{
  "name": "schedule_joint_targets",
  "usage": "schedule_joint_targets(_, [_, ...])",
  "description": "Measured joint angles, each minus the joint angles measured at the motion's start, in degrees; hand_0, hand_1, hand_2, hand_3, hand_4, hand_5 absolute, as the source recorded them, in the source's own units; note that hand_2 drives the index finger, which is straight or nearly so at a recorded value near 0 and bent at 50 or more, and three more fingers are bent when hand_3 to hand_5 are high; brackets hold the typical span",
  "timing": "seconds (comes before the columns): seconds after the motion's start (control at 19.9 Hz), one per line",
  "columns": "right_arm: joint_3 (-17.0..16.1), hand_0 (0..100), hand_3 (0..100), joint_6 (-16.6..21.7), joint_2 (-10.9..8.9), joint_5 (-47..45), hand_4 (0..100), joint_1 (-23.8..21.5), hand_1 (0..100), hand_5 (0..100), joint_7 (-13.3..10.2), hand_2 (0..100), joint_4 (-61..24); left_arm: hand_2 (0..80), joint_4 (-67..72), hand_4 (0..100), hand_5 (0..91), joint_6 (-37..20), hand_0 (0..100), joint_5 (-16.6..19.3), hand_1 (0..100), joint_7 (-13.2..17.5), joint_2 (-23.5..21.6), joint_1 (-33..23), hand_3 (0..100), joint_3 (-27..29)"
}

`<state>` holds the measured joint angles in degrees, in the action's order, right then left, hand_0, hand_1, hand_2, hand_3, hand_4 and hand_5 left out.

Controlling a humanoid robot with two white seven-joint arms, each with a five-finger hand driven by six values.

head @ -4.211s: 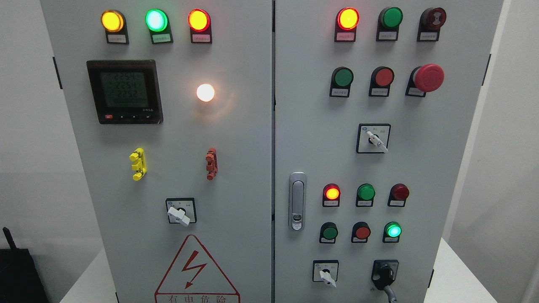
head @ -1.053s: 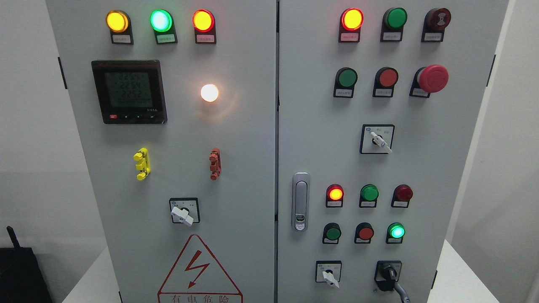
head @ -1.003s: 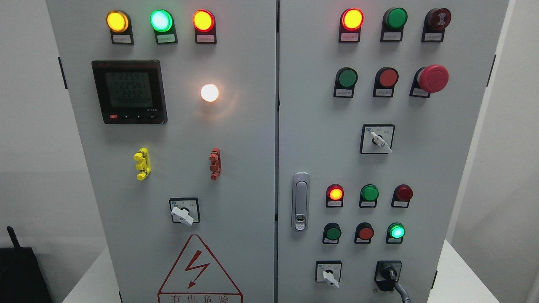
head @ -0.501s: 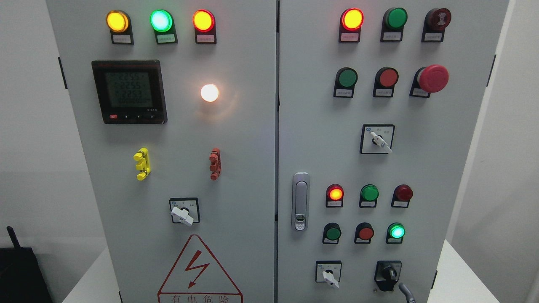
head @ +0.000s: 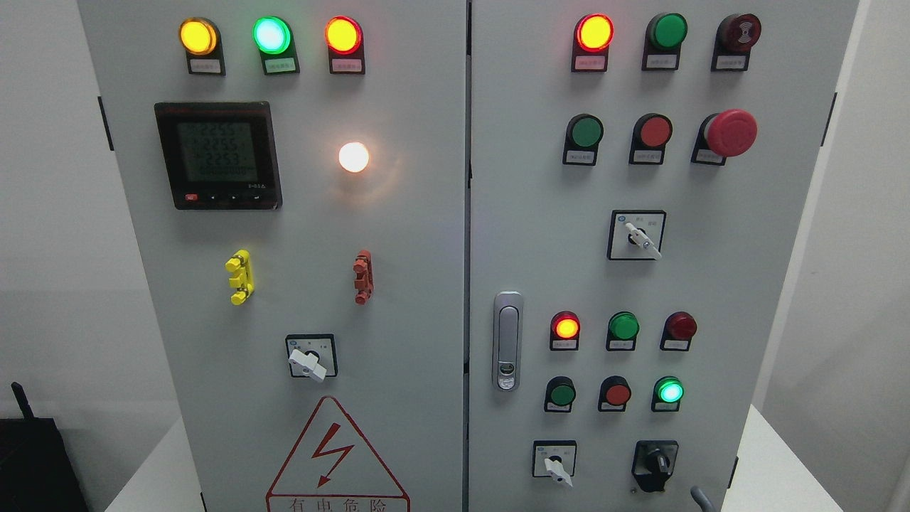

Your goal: Trip black knob to open circuit

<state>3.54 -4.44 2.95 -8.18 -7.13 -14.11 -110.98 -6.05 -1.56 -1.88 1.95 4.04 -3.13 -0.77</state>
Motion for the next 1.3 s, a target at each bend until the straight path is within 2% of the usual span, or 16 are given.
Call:
schedule_joint_targets(0.3, [0.2, 0, 100, 0.1, 0.16, -0.1, 93, -3.3, 0, 88, -1.1, 3, -2.4, 0.0, 0.0, 0, 0.0, 0.0, 12, 0.0, 39, 0.0, 0.0, 0.0, 0, 0.0])
schedule_joint_targets(0.35, [0.3, 0, 100, 0.3, 0.2, -0.1, 86, -4.0, 0, 82, -1.1, 4, -2.9, 0.0, 0.0, 0, 0.0, 0.0, 12, 0.0, 39, 0.0, 0.0, 0.0, 0, 0.0])
schedule_joint_targets(0.4, [0.4, 0, 92, 0.7, 0.38, -0.1, 77, -4.5, 1, 71, -1.1, 4, -3.4, 0.0, 0.0, 0, 0.0, 0.0, 12, 0.0, 39, 0.0, 0.0, 0.0, 0, 0.0])
schedule_joint_targets(0.55, [1.0, 0, 60, 1.6, 0.82, -0.2, 50, -6.1, 1, 46, -1.2, 4, -4.7, 0.0, 0.0, 0, 0.0, 0.0, 12, 0.0, 39, 0.0, 0.0, 0.0, 0, 0.0])
schedule_joint_targets(0.6, [1.2, 0, 56, 1.7, 0.83, -0.2, 46, -6.5, 1, 42, -1.2, 4, -4.9, 0.0, 0.0, 0, 0.0, 0.0, 12, 0.0, 39, 0.0, 0.0, 0.0, 0, 0.0])
schedule_joint_targets(0.65, [1.2, 0, 43, 1.9, 0.98, -0.2, 34, -7.0, 1, 29, -1.2, 2, -5.0, 0.0, 0.0, 0, 0.0, 0.0, 12, 0.0, 39, 0.0, 0.0, 0.0, 0, 0.0])
schedule_joint_targets(0.7, [1.2, 0, 37, 2.1, 1.24, -0.2, 27, -7.5, 1, 24, -1.4, 0, -5.1, 0.0, 0.0, 0, 0.0, 0.0, 12, 0.0, 39, 0.0, 0.0, 0.0, 0, 0.0])
schedule_joint_targets(0.75, [1.3, 0, 34, 2.2, 1.5, -0.3, 25, -8.0, 1, 21, -1.4, 0, -5.2, 0.0, 0.0, 0, 0.0, 0.0, 12, 0.0, 39, 0.0, 0.0, 0.0, 0, 0.0])
schedule_joint_targets(0.8, [1.5, 0, 25, 2.3, 1.59, -0.5, 17, -8.4, 1, 13, -1.2, 0, -5.3, 0.0, 0.0, 0, 0.0, 0.0, 12, 0.0, 39, 0.0, 0.0, 0.0, 0, 0.0])
schedule_joint_targets(0.85, [1.7, 0, 22, 2.4, 1.6, -0.7, 14, -8.7, 1, 8, -1.1, 0, -5.4, 0.0, 0.0, 0, 0.0, 0.0, 12, 0.0, 39, 0.0, 0.0, 0.0, 0, 0.0])
schedule_joint_targets(1.05, [2.0, 0, 15, 2.6, 1.61, -0.9, 5, -8.7, 1, 0, -0.7, 0, -5.4, 0.0, 0.0, 0, 0.0, 0.0, 12, 0.0, 39, 0.0, 0.0, 0.0, 0, 0.0])
schedule_joint_targets(1.3, [2.0, 0, 12, 2.9, 1.61, -0.9, 3, -8.8, 0, 0, -0.4, 0, -5.4, 0.0, 0.0, 0, 0.0, 0.0, 12, 0.0, 39, 0.0, 0.0, 0.0, 0, 0.0])
